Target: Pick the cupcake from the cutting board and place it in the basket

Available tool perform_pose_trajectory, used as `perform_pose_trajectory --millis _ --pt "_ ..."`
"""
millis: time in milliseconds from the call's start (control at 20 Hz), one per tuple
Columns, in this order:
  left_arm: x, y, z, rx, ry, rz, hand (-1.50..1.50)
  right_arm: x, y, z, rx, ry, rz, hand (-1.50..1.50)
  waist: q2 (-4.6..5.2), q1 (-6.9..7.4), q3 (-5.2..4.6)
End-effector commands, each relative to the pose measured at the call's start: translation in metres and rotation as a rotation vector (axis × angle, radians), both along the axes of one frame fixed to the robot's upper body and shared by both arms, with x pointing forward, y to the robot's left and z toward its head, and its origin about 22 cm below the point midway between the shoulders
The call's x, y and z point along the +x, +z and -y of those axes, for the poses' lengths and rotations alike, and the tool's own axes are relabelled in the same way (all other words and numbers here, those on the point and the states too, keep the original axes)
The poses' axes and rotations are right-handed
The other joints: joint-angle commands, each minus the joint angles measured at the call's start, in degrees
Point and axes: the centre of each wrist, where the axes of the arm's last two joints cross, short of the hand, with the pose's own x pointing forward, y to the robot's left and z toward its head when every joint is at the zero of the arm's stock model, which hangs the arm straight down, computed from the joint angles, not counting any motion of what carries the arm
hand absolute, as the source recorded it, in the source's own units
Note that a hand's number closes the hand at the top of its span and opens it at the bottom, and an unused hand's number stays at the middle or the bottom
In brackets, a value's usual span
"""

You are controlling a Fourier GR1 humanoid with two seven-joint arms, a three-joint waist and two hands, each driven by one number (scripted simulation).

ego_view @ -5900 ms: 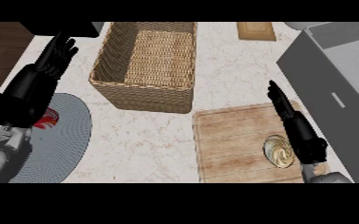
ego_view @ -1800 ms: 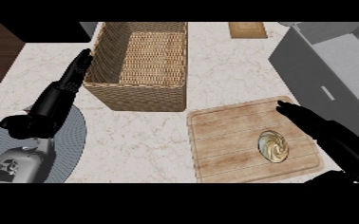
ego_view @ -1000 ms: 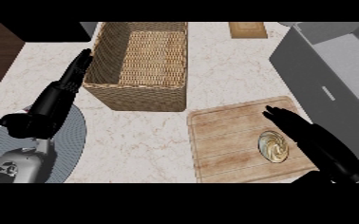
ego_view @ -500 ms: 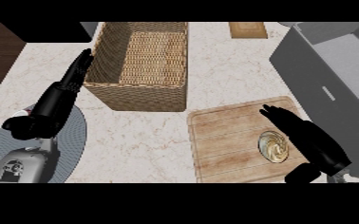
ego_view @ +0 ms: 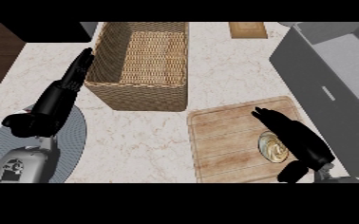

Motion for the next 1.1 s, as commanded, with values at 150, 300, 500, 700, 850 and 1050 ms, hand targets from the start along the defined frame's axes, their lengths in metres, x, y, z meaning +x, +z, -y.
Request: perform_pose_trajectory --millis 150,300,500,700,850,1050 --pt "-0.006 -0.012 -0.01 -0.019 0.012 -0.066 0.0 -0.008 -0.013 -0.007 -0.085 0.092 -0.071 1.5 0.38 -0.02 -0.35" --pt "-0.007 -0.009 0.0 0.019 0.003 -0.071 0.0 -0.002 -0.016 0.01 -0.057 0.089 -0.056 1.5 0.37 -0.03 -0.34" --pt "0.004 -0.007 -0.005 0.012 -0.006 -0.087 0.0 0.003 -0.021 -0.004 -0.128 0.144 -0.001 1.5 0.43 -0.03 -0.34" --pt "-0.008 -0.02 -0.009 0.01 -0.001 -0.086 0.0 -0.012 -0.024 -0.081 -0.137 0.165 0.1 1.5 0.34 0.15 -0.39" --pt "-0.002 -0.013 0.006 -0.001 -0.028 -0.077 0.0 -0.022 -0.013 -0.175 -0.089 0.144 0.119 1.5 0.58 2.14 -0.5" --pt "0.001 -0.007 0.015 0.001 -0.074 -0.063 0.0 -0.031 -0.005 -0.205 -0.122 0.116 0.144 1.5 0.72 4.15 -0.35"
